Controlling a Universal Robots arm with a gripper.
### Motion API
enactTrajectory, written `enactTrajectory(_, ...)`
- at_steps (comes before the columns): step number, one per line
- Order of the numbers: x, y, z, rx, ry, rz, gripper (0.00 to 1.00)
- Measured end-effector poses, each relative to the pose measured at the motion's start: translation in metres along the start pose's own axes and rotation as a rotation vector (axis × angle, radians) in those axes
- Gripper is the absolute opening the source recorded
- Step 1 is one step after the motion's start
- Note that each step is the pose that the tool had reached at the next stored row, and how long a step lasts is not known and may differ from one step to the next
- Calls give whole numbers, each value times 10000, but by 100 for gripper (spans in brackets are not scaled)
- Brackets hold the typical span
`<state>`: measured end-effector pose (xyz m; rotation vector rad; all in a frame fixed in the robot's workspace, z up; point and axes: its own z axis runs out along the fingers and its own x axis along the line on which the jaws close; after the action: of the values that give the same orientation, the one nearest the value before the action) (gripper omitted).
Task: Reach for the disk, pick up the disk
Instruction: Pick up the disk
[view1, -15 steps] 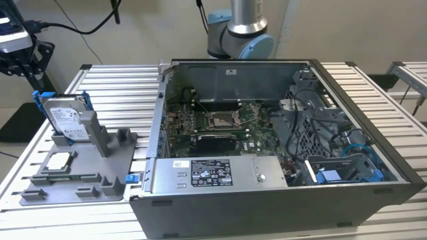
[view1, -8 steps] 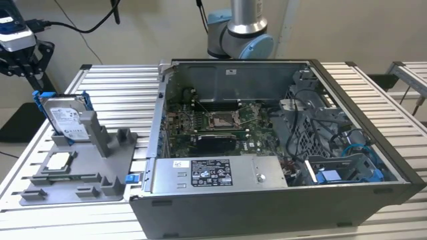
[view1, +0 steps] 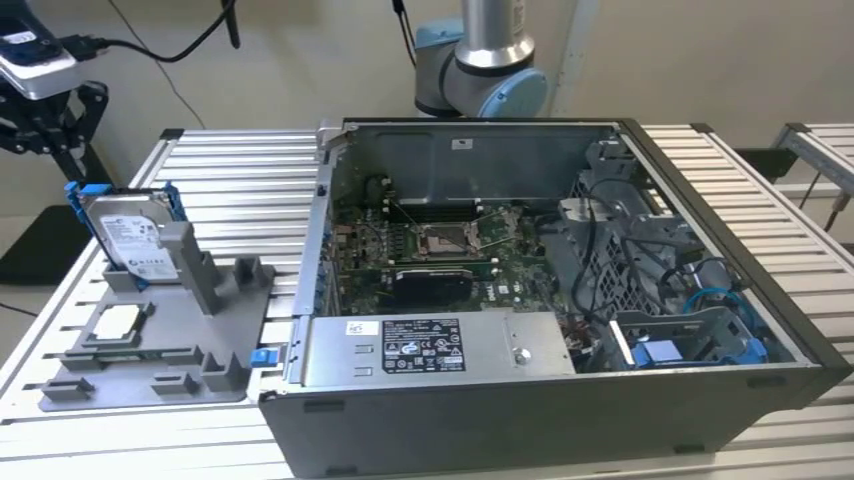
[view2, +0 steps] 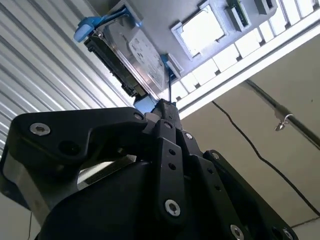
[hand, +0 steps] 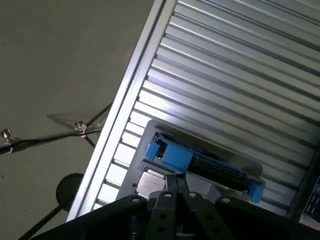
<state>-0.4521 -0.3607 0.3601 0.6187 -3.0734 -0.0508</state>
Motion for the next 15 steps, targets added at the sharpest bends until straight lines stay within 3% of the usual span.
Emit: enactTrajectory(15,0,0,0,71,85,-2505,0)
